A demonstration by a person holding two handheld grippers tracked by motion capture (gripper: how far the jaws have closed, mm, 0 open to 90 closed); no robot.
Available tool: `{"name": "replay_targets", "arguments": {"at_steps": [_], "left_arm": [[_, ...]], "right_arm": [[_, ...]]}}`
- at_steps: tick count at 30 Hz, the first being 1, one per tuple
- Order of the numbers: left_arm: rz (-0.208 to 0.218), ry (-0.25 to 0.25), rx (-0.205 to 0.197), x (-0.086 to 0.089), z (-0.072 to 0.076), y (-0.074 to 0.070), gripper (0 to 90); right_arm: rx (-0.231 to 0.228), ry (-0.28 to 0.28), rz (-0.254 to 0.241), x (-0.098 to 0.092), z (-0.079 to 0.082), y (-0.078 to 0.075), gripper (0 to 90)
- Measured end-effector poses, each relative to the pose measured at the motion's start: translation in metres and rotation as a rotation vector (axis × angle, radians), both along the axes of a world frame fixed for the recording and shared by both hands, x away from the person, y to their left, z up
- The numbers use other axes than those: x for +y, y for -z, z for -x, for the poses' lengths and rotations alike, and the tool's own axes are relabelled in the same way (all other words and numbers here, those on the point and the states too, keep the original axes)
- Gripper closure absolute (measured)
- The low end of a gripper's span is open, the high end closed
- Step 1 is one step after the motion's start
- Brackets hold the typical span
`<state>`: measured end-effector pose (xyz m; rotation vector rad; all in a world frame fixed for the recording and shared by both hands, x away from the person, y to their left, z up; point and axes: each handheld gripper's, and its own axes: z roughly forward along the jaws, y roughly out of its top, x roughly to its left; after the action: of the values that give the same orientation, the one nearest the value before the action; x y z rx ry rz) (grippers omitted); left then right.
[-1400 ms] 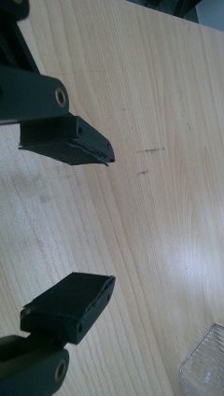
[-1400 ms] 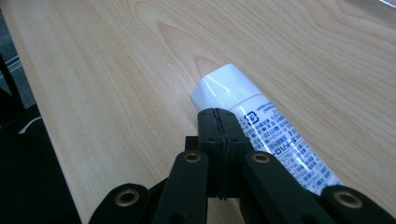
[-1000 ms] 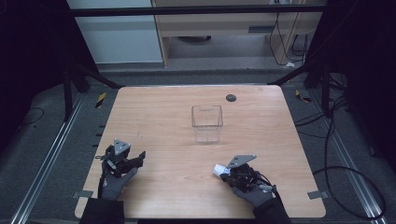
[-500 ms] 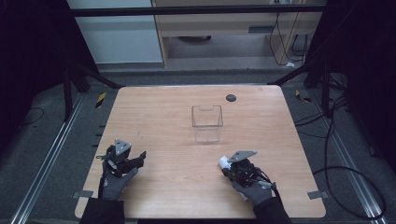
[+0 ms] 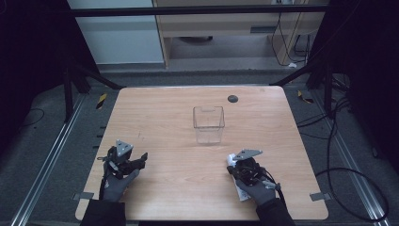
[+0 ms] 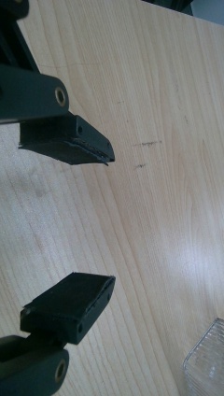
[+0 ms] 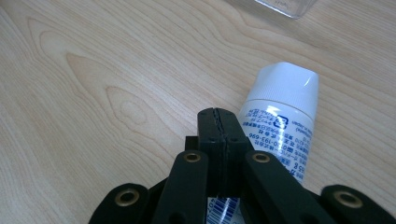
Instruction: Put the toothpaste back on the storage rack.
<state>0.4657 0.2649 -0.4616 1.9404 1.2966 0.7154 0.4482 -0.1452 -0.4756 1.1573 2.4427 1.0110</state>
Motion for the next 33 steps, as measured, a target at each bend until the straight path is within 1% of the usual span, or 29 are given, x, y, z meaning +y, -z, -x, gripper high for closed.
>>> {"name": "replay_targets", "arguments": {"at_steps": [5,10,12,19,26,30,33], "left_arm": [[-0.002,0.001,0.001,0.0,0.0,0.0,33.1],[-0.002,0.003,-0.001,-0.001,0.0,0.0,33.1],[-0.002,0.001,0.001,-0.001,0.0,0.001,33.1],[-0.002,0.003,0.001,-0.001,0.0,0.001,33.1],[-0.002,0.003,0.001,-0.001,0.0,0.001,33.1],[-0.003,0.003,0.002,-0.001,0.0,0.001,33.1],[-0.002,0.003,0.001,-0.001,0.0,0.001,33.1]], "right_arm": [[-0.014,0.008,-0.006,0.0,-0.002,0.0,89.8],[-0.016,0.014,0.007,0.003,-0.008,0.001,89.9],[-0.023,0.018,0.012,0.002,-0.01,0.001,89.9],[-0.03,0.064,0.029,-0.008,-0.015,0.0,89.9],[-0.026,0.099,0.034,-0.016,-0.018,0.0,89.9],[-0.032,0.12,0.045,-0.021,-0.02,-0.001,89.9],[-0.027,0.137,0.052,-0.023,-0.02,-0.001,89.9]]}}
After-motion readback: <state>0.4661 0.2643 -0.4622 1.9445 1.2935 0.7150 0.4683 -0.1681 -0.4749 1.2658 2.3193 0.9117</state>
